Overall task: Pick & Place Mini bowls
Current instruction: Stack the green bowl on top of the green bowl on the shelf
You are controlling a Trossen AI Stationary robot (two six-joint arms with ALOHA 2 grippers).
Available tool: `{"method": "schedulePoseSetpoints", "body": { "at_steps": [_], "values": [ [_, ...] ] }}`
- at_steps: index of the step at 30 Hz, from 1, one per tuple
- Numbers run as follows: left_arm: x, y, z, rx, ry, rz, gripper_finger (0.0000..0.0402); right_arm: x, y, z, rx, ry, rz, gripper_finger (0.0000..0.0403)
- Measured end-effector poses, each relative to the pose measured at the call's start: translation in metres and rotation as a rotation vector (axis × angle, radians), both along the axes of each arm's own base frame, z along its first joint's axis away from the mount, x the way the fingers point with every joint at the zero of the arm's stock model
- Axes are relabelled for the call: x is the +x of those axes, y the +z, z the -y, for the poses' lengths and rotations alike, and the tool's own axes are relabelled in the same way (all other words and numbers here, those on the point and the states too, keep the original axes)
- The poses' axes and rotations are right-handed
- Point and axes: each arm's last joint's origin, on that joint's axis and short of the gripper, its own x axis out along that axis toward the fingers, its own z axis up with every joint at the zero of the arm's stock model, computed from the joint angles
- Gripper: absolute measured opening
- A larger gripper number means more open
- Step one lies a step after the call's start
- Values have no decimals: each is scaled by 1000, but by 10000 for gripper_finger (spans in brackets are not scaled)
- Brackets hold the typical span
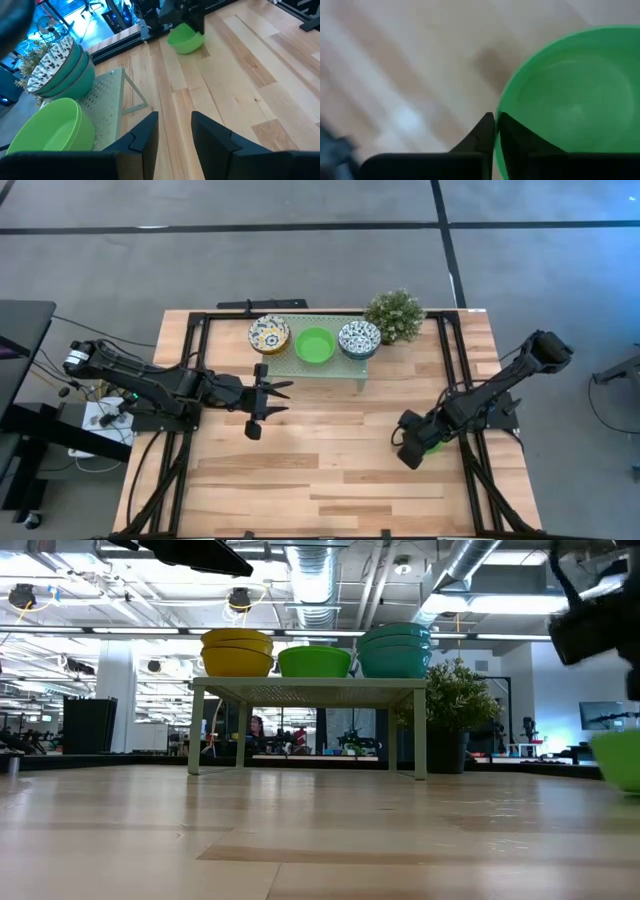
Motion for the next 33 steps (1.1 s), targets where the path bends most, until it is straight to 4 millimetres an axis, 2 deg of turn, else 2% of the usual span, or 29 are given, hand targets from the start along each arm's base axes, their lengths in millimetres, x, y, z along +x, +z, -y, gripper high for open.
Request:
{"method": "schedulePoseSetpoints", "body": {
  "at_steps": [5, 11, 17, 21, 25, 29, 33],
  "values": [
    [0, 0, 0, -1, 0, 2, 117, 23, 31, -8, 16, 119, 201, 4],
    [1, 1, 0, -4, 0, 15, 117, 56, 88, -6, -76, 308, 542, 3],
    [1, 1, 2, -55, -39, 11, 117, 77, 147, 15, -312, 515, 777, 2],
    [0, 1, 6, -162, -111, -4, 117, 85, 174, 35, -450, 631, 872, 2],
    [-2, 1, 12, -187, -136, -10, 117, 90, 185, 60, -515, 679, 906, 1],
    [-3, 1, 17, -168, -123, -4, 117, 101, 182, 82, -568, 703, 858, 1],
    [-4, 1, 19, -156, -108, 3, 117, 123, 178, 98, -603, 765, 778, 1]
  ]
}}
